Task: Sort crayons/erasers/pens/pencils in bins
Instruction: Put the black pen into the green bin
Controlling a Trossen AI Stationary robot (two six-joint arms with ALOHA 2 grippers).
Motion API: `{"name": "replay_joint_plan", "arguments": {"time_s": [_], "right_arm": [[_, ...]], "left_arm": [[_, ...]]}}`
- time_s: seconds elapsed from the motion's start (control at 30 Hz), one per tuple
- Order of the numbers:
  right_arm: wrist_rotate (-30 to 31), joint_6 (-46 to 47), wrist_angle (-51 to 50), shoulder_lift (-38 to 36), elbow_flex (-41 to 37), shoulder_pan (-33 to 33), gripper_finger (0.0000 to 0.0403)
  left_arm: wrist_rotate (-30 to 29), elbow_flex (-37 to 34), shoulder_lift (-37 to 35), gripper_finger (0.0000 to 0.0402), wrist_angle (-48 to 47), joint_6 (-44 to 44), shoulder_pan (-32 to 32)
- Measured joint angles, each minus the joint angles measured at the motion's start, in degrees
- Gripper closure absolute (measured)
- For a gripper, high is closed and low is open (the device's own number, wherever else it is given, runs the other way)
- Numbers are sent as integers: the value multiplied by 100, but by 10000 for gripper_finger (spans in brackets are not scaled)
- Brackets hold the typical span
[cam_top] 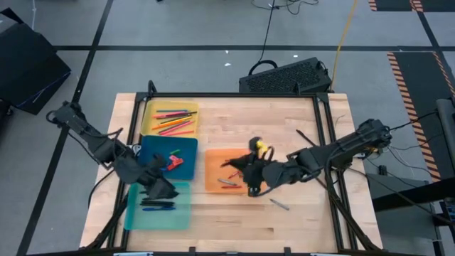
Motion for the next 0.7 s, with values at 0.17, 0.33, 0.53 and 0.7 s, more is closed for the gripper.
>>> {"name": "replay_joint_plan", "arguments": {"time_s": [0.17, 0.33, 0.53, 0.7], "right_arm": [[-135, -1867, 741, 544, 323, 123, 372], [165, -3501, 897, 1381, 827, 365, 379], [152, -5737, 1427, 1943, 989, 616, 379], [-67, -6925, 1687, 2193, 984, 725, 379]], "left_arm": [[654, -1, 90, 150, 1419, 316, 607], [1244, -1, 364, 155, 1849, 287, 1041], [1689, -3, 704, 149, 1976, 268, 1475], [2356, -5, 1042, 127, 2694, 361, 1843]]}}
